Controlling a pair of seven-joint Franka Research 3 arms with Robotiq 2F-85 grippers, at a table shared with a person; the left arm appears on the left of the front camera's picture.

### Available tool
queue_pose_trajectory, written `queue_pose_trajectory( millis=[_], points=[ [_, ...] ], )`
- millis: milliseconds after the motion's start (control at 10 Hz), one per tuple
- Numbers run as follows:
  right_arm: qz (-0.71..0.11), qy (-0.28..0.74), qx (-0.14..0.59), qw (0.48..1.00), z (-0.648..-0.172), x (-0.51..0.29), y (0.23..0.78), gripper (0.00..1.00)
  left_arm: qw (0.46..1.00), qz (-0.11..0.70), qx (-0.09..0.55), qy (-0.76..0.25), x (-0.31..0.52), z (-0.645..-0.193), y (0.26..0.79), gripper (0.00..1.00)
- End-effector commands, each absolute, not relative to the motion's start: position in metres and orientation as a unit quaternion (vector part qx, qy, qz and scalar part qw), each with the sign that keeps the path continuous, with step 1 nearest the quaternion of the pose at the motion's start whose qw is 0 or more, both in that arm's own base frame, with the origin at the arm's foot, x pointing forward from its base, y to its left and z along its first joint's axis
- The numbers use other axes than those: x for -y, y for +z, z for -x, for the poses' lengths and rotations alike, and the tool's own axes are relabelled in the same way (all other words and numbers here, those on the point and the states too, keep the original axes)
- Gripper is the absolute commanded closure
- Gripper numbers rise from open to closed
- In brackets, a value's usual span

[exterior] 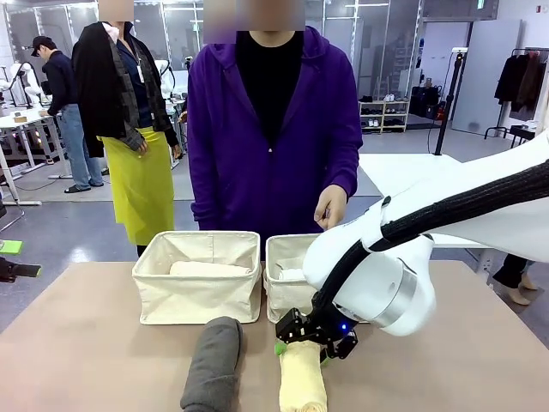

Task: Divide the towels into two baskets.
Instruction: Pick up one hotel-folded towel from the bottom of the table and place it in the Fabric basket indicated by the person.

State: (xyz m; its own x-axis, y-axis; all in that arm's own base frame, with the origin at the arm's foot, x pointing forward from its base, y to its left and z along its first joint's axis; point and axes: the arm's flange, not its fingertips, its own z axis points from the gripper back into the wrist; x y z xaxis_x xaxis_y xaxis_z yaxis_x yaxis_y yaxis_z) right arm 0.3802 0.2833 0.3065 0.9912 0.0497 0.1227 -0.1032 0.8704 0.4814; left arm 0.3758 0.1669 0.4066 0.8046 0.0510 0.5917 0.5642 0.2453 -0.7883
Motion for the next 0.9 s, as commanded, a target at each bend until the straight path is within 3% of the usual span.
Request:
queue_pose_trajectory(
  millis=[0, 500, 600, 800],
  points=[
    [-0.241, 0.028, 0.058, 0.968, -0.381, -0.294, 0.307, 0.2, 0.747, 0.591, 0.256, -0.166, -0.167, -0.373, 0.412, 0.0],
    [-0.239, 0.031, 0.052, 0.969, -0.381, -0.289, 0.309, 0.72, 0.747, 0.591, 0.256, -0.166, -0.167, -0.373, 0.412, 0.0],
    [-0.237, 0.035, 0.046, 0.97, -0.38, -0.287, 0.312, 0.77, 0.747, 0.591, 0.256, -0.166, -0.167, -0.373, 0.412, 0.0],
    [-0.243, 0.075, 0.045, 0.966, -0.377, -0.28, 0.335, 0.77, 0.747, 0.591, 0.256, -0.166, -0.167, -0.373, 0.412, 0.0]
  ],
)
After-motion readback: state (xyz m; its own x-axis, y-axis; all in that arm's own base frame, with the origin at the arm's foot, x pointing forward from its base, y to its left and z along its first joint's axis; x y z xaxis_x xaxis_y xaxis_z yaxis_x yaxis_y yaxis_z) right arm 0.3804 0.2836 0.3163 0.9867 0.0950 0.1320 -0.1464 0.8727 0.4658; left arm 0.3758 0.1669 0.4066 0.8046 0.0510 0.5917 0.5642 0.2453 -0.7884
